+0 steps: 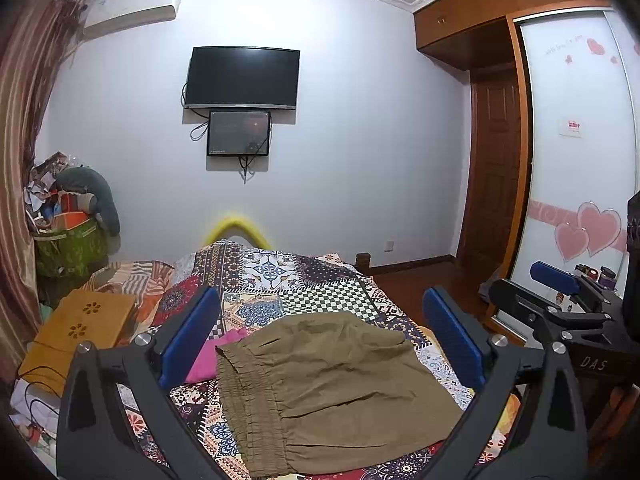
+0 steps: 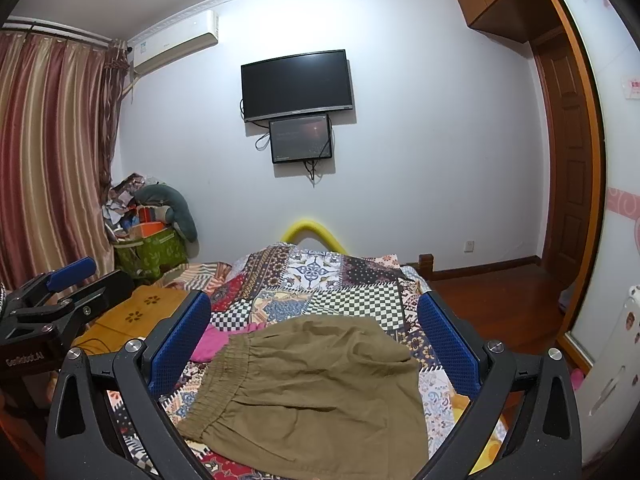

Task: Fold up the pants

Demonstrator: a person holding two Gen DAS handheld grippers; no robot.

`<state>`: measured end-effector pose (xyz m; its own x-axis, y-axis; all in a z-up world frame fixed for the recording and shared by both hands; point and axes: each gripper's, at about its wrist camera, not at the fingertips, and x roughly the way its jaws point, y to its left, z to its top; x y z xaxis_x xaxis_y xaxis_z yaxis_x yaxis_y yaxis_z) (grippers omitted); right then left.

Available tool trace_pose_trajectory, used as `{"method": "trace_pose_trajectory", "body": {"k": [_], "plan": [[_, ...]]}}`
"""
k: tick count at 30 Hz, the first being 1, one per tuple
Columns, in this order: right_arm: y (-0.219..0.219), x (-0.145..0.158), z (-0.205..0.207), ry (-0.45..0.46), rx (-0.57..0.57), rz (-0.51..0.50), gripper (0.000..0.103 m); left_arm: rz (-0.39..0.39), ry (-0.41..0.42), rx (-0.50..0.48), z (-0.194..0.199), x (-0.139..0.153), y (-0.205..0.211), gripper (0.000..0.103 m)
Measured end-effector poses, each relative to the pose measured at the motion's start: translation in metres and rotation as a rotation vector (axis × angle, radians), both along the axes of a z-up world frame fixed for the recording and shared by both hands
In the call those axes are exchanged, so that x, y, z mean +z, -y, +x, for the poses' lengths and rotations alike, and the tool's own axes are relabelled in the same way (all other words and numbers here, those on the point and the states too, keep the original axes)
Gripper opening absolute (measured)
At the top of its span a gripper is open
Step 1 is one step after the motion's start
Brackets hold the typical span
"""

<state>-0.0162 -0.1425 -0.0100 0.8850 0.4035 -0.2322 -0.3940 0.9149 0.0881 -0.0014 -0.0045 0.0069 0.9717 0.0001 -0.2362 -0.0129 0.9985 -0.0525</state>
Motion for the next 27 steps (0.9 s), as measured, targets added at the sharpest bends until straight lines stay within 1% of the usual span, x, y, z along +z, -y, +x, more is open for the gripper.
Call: {"method": "trace_pose_trajectory", "body": {"k": [27], "plan": [[-0.001,0.0007,0.0002,-0.005,0.001,-0.002,0.103,-0.001,0.001,-0.002,-0.0008,-0.0006,-0.0006,0.103]]}}
